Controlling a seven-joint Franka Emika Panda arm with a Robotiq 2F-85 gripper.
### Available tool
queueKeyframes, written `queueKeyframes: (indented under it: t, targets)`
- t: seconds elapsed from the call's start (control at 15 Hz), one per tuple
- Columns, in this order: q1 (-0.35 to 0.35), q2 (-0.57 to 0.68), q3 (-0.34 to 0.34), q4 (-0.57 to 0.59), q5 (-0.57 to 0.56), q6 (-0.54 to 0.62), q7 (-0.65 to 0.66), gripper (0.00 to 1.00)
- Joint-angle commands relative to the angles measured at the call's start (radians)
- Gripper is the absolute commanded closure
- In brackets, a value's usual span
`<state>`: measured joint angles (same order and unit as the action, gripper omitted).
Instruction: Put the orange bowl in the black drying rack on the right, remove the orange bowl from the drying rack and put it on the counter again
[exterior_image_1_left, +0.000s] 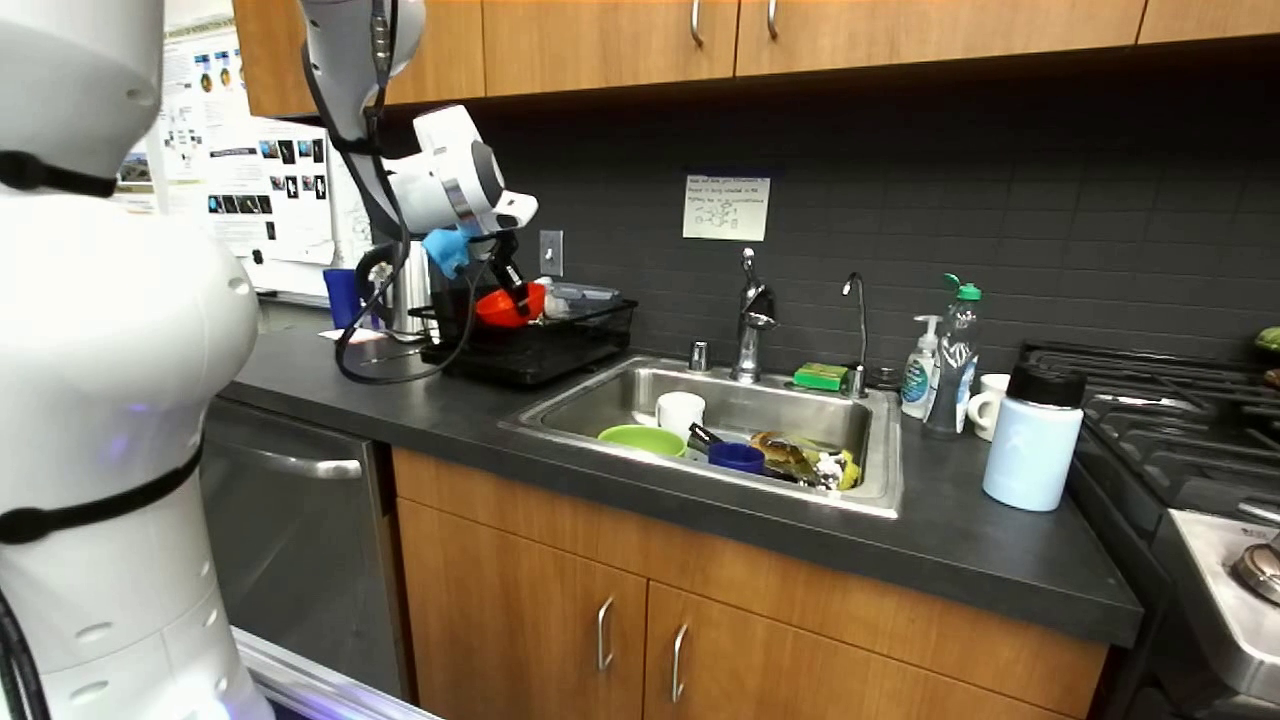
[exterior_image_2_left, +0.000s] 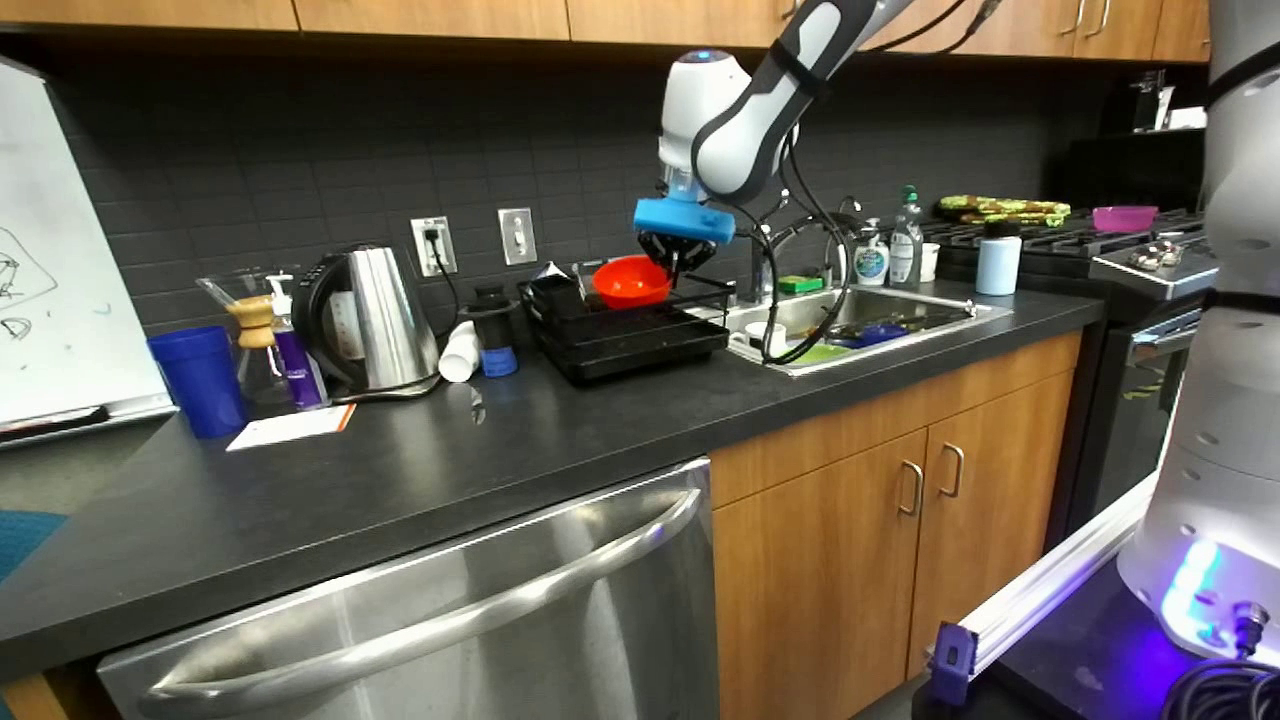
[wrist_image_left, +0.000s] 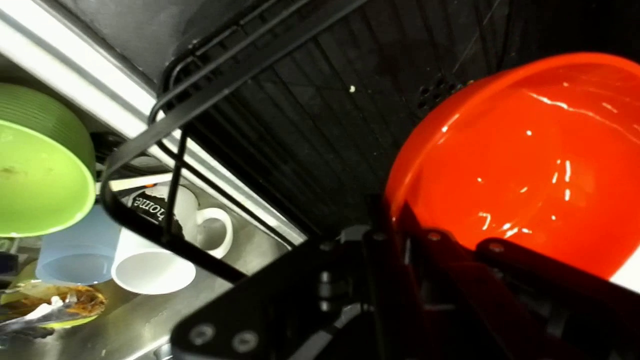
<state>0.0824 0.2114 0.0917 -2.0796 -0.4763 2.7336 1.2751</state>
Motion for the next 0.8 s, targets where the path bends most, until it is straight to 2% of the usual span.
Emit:
queueKeyframes:
  t: [0.0,0.07,0.13,0.47,0.53,0.67,0.73]
  targets:
    - [0.016,0.033,-0.014,0.033,0.005,-0.057,0.111,0.99]
    - [0.015,0.038,-0.008,0.031,0.015,-0.064,0.122,0.99]
    - [0.064,0.037,-0.055,0.026,0.045,-0.067,0.117,0.99]
    - [0.111,0.041,-0.05,0.007,0.143,-0.077,0.088,0.99]
    - [0.122,0.039,-0.049,0.004,0.148,-0.075,0.082,0.69]
    - [0.145,0.031,-0.052,0.001,0.143,-0.074,0.084,0.64]
    - [0.154,0.028,-0.053,-0.001,0.137,-0.071,0.087,0.57]
